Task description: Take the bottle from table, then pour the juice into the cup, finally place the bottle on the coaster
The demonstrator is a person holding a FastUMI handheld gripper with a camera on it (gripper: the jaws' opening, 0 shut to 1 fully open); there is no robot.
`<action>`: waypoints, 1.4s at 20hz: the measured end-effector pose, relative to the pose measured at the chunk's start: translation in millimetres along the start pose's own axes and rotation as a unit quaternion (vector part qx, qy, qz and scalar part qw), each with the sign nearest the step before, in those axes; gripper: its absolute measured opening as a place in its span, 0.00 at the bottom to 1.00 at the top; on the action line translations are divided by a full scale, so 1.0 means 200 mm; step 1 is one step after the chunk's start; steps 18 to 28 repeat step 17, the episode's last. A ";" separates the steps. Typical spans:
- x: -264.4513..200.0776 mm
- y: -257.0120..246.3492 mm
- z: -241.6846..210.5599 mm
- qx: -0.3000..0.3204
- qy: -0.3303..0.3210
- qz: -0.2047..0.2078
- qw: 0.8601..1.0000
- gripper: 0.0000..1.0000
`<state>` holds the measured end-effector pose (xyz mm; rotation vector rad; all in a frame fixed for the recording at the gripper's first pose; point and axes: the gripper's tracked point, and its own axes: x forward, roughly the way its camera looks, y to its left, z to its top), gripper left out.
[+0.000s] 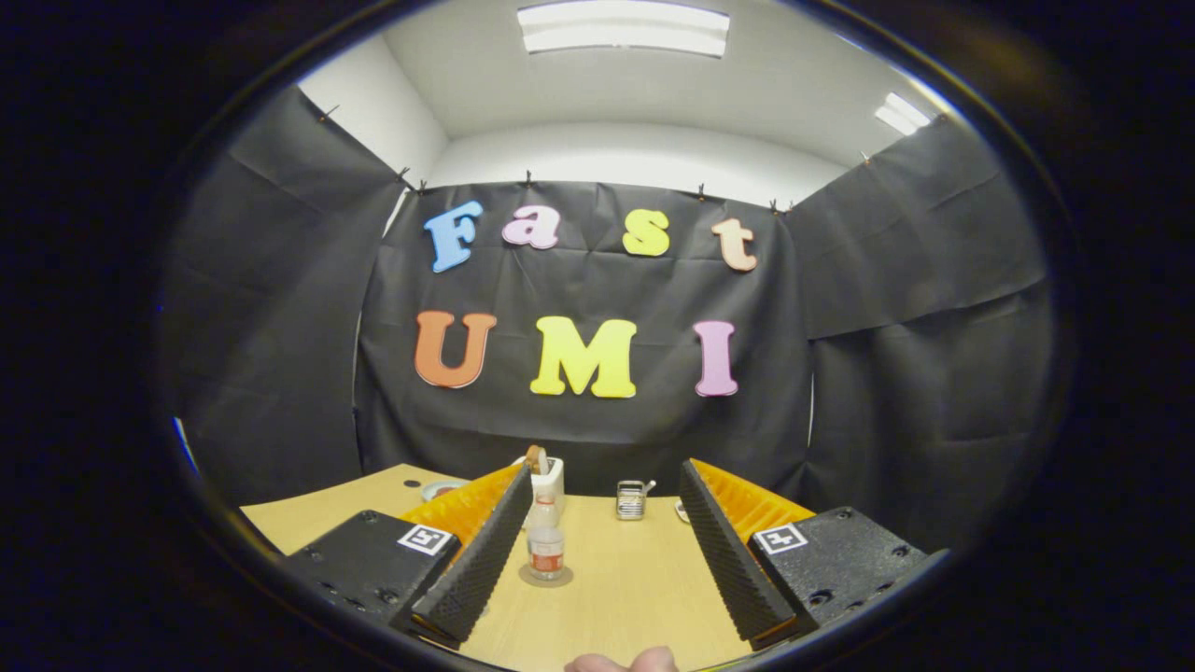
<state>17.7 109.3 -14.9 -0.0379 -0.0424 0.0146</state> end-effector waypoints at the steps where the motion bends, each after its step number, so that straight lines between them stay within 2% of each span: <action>1: -0.01 0.00 0.00 0.001 0.000 -0.001 1.000 1.00; 28: 0.02 -0.02 -0.04 0.008 0.009 -0.008 1.000 1.00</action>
